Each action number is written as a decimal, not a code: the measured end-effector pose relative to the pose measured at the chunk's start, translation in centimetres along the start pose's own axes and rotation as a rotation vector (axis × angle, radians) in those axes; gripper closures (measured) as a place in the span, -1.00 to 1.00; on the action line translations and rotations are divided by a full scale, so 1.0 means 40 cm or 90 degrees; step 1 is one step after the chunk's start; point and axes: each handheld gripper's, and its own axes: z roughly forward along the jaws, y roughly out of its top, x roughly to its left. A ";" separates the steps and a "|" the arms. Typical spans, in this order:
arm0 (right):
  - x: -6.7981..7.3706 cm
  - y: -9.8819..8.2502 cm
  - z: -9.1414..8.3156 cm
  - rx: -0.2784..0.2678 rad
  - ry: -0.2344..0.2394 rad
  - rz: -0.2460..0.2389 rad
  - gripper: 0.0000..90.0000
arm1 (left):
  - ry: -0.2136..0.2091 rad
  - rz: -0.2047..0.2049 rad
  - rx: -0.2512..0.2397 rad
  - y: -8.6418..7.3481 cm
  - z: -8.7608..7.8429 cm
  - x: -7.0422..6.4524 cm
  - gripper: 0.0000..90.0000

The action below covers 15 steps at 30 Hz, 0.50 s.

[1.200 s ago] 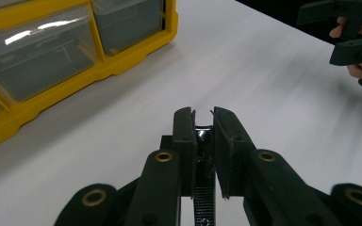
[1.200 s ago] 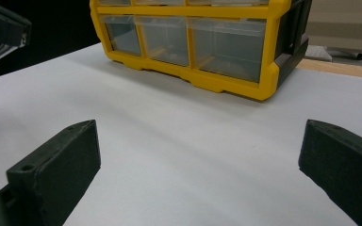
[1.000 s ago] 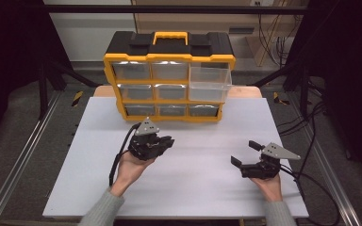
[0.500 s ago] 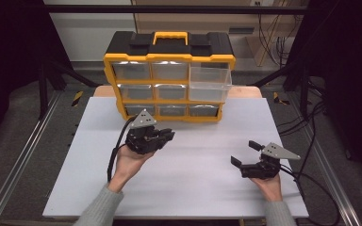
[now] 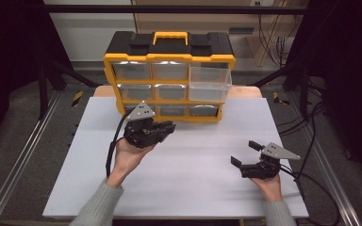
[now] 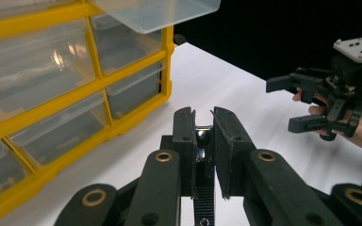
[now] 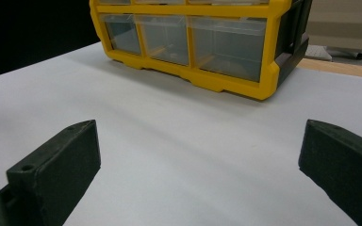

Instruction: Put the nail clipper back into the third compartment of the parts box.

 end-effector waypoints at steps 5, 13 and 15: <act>0.000 0.000 -0.001 0.001 0.000 0.001 -0.99 | -0.002 0.005 -0.007 0.023 -0.005 -0.004 0.76; 0.000 0.000 0.000 0.000 0.000 0.000 -0.99 | -0.008 0.001 -0.020 0.055 -0.010 -0.001 0.76; 0.000 0.000 0.000 0.002 0.001 0.001 -0.99 | -0.007 0.000 -0.023 0.063 -0.011 0.000 0.76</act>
